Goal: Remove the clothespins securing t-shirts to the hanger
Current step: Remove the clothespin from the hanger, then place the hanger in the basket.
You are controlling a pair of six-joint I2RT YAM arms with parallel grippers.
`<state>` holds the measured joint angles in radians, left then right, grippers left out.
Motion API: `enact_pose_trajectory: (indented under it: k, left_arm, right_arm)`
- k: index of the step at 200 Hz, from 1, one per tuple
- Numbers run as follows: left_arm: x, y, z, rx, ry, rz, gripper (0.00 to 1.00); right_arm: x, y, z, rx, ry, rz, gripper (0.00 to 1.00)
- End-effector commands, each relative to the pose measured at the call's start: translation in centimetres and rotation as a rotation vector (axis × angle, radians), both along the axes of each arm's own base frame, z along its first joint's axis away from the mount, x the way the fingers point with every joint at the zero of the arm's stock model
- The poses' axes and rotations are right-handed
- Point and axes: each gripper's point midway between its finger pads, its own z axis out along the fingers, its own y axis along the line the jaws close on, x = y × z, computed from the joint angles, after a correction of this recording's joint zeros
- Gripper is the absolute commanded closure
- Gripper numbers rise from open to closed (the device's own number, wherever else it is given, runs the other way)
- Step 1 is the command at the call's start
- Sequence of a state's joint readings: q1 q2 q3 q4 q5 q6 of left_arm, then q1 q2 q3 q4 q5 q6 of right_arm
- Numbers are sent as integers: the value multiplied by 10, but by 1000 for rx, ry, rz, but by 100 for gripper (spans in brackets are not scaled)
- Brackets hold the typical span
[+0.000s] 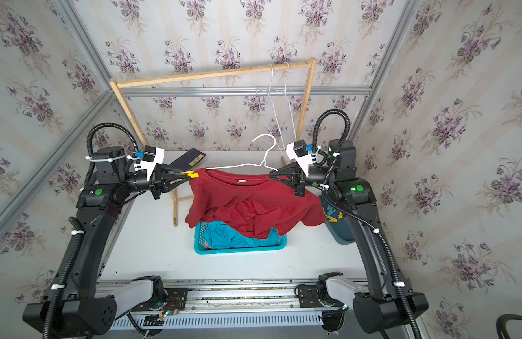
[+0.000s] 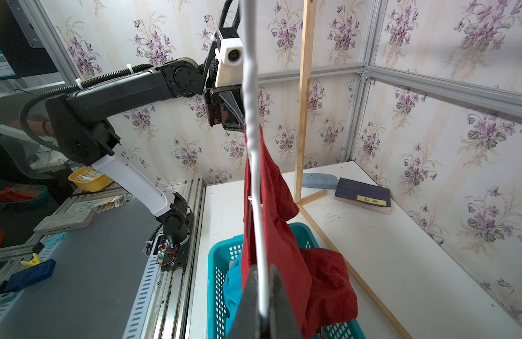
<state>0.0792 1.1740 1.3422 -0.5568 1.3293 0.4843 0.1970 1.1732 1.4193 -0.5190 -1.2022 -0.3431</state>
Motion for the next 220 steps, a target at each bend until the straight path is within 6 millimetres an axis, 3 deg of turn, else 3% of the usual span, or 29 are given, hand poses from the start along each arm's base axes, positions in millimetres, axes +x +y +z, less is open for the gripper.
enact_pose_trajectory:
  k: [1,31,54,69,151,193,220]
  left_arm:
    - [-5,-1,5,-11,-10,-19,87]
    - [-7,-1,8,-6,-19,-9,88]
    - [-10,0,12,-5,-34,-2,98]
    - [-11,1,14,-5,-37,0,99]
    - [-16,3,28,15,-82,52,98]
    - [-15,4,31,23,-88,75,96]
    - [-15,5,32,30,-97,89,95]
  right_arm:
    - [-3,0,6,9,-52,5,100]
    - [14,-6,4,-18,-63,-111,100]
    - [31,-13,1,-50,-67,-227,100]
    - [35,-14,-1,-56,-62,-248,100]
    - [34,-11,-2,-26,-42,-222,100]
    - [19,21,-10,-15,12,-105,100]
    - [14,26,-7,-5,9,-65,100]
